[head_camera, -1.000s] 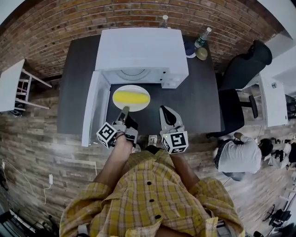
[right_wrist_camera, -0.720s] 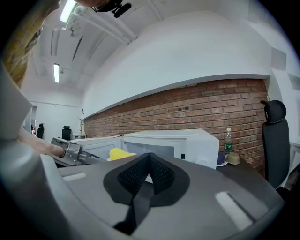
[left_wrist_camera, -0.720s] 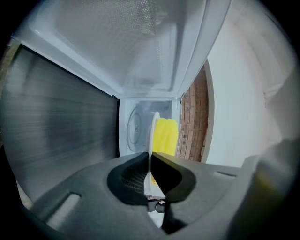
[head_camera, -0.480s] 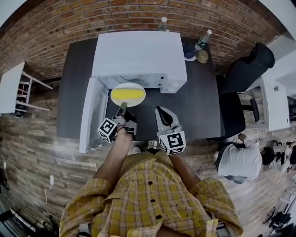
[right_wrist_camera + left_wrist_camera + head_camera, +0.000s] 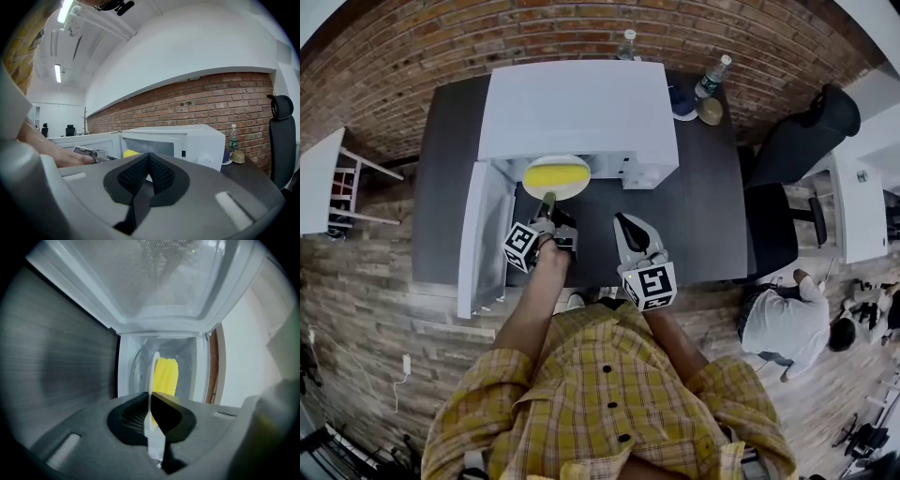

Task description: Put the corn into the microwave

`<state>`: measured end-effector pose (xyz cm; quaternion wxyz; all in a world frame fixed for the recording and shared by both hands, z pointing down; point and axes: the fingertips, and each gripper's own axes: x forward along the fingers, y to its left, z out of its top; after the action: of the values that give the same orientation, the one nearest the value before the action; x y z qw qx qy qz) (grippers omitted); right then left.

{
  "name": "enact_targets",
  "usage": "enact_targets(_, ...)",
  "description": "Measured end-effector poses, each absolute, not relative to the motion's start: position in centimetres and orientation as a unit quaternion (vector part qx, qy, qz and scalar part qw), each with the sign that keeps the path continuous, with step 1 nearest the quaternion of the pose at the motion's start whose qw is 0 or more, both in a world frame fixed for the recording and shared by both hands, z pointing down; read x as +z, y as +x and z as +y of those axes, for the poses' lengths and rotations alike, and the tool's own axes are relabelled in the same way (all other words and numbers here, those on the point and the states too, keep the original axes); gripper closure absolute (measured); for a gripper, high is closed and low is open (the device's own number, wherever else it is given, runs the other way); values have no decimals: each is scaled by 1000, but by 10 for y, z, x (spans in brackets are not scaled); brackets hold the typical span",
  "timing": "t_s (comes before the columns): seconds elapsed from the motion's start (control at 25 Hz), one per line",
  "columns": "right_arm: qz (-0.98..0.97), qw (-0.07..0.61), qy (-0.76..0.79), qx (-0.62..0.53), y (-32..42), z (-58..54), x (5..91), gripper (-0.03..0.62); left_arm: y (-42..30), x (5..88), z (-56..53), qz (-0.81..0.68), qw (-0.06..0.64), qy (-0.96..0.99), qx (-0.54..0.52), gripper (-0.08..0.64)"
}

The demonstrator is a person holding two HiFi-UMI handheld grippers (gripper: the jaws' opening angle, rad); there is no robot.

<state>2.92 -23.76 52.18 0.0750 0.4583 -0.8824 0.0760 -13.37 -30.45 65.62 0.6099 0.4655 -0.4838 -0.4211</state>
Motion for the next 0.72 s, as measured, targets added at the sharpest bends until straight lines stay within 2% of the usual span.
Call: enact_targets(0.72, -880, 92, 459, 82, 42, -250, 532, 597, -134, 701, -348, -508, 621, 440, -404, 543)
